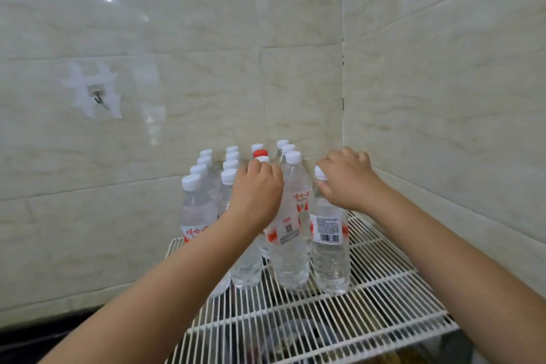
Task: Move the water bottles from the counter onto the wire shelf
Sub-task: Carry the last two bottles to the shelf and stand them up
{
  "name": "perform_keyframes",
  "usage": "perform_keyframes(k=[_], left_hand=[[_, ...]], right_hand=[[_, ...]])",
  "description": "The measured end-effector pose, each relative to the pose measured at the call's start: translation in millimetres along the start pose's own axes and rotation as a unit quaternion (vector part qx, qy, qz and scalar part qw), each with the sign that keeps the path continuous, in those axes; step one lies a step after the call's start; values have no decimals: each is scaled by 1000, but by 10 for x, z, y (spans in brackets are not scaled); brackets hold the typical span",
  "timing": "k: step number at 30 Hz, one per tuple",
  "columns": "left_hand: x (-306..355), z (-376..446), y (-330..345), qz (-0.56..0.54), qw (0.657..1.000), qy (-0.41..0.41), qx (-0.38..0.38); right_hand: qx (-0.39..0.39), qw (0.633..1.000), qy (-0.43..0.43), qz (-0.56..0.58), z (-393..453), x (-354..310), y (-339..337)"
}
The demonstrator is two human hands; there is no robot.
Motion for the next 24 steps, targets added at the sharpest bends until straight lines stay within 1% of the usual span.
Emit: perform_keyframes(k=[1, 2, 3, 5, 6, 9, 12, 14, 17, 21, 24], left_hand=[[-15, -17, -17, 10, 1000, 6, 7], [-20, -1, 24, -17, 1000, 24, -8], [-21, 20, 52, -68, 996, 50, -30], [-43, 59, 53, -188, 973, 81, -109], [-63, 90, 46, -236, 959, 93, -130], [-76, 160, -6, -323, 929, 96, -151], [-50, 234, -18, -323, 928, 82, -168], [-52, 289, -3, -344, 917, 86, -180], [-79, 323, -3, -361, 912, 87, -177], [-84, 285, 19, -320, 938, 27, -132], [-108, 265, 59, -308, 945, -9, -106]], right_hand=[[-9, 1000, -3, 3, 9, -2, -11], [-15, 1000, -11, 19, 20, 2, -20], [-21, 998, -20, 47, 33, 9, -31], [-33, 994, -39, 99, 57, 20, -42], [-36, 992, -44, 112, 66, 22, -42], [-31, 991, -37, 129, 78, 39, -70], [-48, 985, -38, 164, 70, 54, -80], [-57, 981, -41, 178, 70, 64, -81], [-58, 977, -41, 201, 62, 81, -85], [-24, 968, -18, 248, 72, 117, -77], [12, 965, 14, 261, 117, 84, -31]])
Point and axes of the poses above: each hand's wrist, its own z-axis towards the middle knuckle, its own y-axis out of the palm, x = y × z, the point moved 5 cm from there along z, towards the middle knuckle, and after that the axes turned 12 degrees about -x, right-handed, at the moved point
